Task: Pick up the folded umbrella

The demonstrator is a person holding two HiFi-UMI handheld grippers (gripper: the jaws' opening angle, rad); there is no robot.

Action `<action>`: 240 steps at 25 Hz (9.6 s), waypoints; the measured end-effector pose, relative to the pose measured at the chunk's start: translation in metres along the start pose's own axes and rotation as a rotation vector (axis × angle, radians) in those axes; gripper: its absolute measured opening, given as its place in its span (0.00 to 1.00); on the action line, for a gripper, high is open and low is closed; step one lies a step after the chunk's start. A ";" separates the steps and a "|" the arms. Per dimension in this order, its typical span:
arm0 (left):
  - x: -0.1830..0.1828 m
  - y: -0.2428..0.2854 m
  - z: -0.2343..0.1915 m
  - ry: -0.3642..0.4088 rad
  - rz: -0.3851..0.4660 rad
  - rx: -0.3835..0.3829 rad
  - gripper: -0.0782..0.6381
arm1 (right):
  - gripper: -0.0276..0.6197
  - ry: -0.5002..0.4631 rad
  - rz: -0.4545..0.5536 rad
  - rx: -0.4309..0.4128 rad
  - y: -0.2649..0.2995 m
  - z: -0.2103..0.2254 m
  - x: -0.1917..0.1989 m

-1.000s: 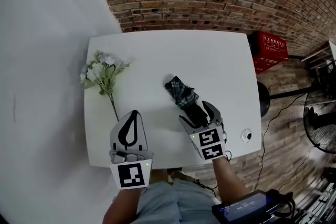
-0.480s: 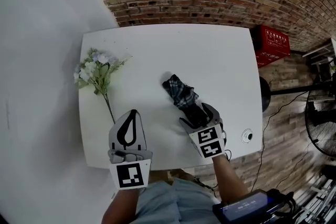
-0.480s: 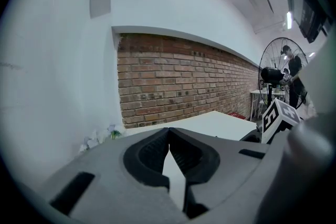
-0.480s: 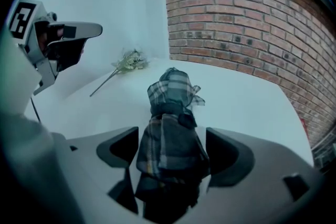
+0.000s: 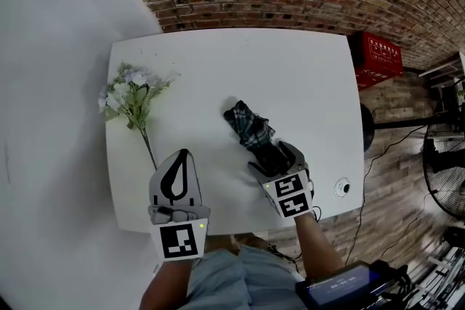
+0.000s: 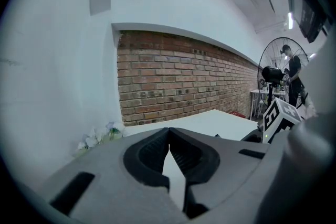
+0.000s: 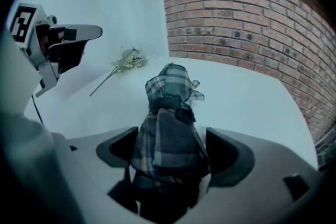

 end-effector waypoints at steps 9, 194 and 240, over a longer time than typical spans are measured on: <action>-0.002 -0.001 0.000 0.008 0.000 0.002 0.12 | 0.66 0.000 -0.003 -0.001 -0.002 0.000 0.000; -0.156 -0.215 0.082 0.190 0.480 -0.151 0.12 | 0.33 -0.126 0.814 0.234 -0.356 -0.035 -0.086; -0.156 -0.221 0.073 0.196 0.499 -0.148 0.12 | 0.34 -0.115 0.885 0.279 -0.362 -0.042 -0.087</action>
Point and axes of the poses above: the fingertips, and each gripper's own axes: y forward along the fingers, z to its right, x out of its underside, the point moved 5 cm from there along -y, backward along the fingers, and after that the axes turned 4 degrees about -z, right-handed, at the moved point
